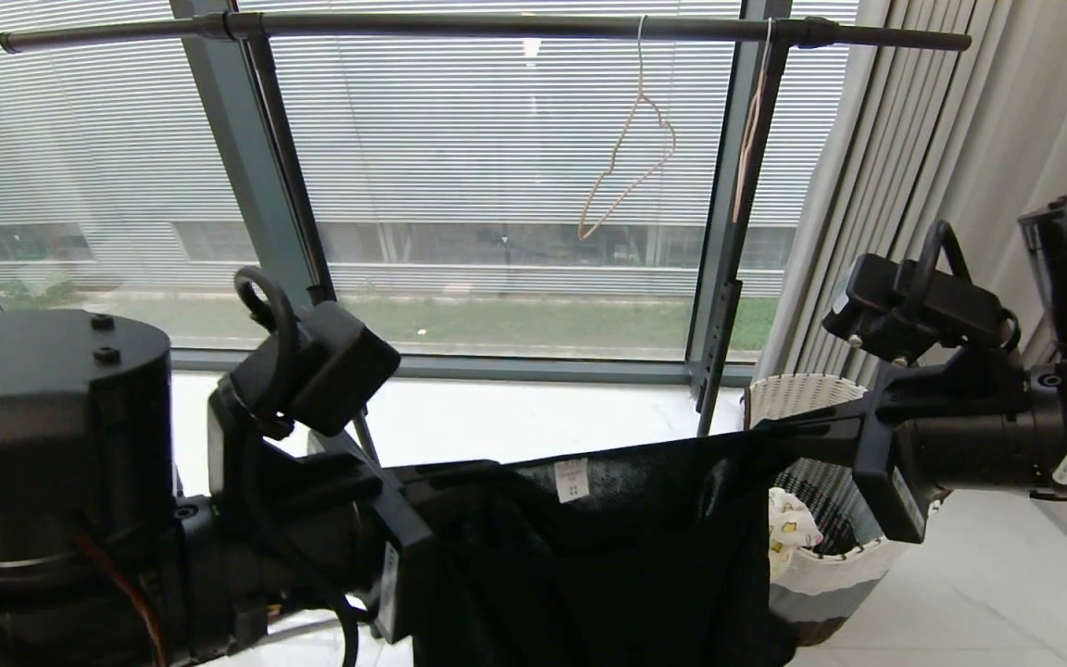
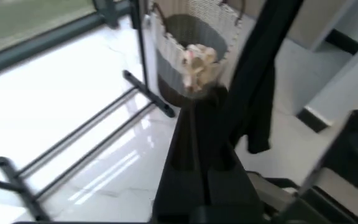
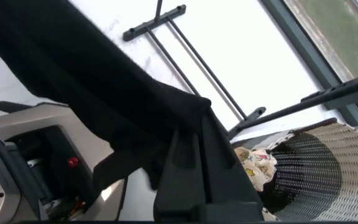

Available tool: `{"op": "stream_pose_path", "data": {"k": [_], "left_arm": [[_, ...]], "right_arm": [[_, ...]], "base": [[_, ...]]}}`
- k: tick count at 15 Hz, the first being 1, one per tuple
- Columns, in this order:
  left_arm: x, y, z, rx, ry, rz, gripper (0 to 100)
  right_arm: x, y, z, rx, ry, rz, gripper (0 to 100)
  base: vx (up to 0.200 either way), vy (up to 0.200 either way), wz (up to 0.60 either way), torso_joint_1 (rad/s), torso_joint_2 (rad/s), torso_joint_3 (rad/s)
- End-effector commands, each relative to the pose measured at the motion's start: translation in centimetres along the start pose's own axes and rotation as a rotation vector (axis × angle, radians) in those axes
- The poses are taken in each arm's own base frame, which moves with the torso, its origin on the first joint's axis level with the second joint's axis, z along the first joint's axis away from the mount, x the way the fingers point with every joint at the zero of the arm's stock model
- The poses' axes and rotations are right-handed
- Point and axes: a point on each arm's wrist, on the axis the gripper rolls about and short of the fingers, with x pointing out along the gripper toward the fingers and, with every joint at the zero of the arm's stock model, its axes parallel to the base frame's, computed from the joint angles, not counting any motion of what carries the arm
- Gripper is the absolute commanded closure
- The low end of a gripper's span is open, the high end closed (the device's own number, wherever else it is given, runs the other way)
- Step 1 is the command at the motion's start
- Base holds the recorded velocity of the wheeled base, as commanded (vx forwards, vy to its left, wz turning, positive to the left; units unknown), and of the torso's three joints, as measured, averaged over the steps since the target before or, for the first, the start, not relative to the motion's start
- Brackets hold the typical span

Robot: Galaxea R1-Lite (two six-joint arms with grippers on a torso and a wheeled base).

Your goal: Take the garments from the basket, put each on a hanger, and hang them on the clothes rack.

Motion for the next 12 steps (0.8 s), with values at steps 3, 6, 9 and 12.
{"op": "stream_pose_path", "data": {"k": [3, 6, 9, 12], "left_arm": [[-1.1, 2.2, 0.4, 0.139, -0.02, 0.106, 100], [-1.4, 2.2, 2.7, 0.144, -0.008, 0.095, 100], [-1.6, 2.4, 6.1, 0.135, 0.048, 0.079, 100], [-1.3, 2.7, 9.3, 0.138, 0.023, 0.063, 100]], "right_arm": [[0.2, -0.1, 0.1, 0.005, 0.001, -0.005, 100], [-0.8, -0.2, 0.6, 0.001, -0.028, -0.033, 100], [-1.2, -0.6, 1.7, 0.0, -0.062, -0.069, 100], [-1.2, -2.4, 4.1, 0.01, -0.12, -0.12, 100]], "base": [[0.0, 0.0, 0.0, 0.0, 0.0, 0.0], [0.0, 0.0, 0.0, 0.0, 0.0, 0.0], [0.0, 0.0, 0.0, 0.0, 0.0, 0.0], [0.0, 0.0, 0.0, 0.0, 0.0, 0.0]]}}
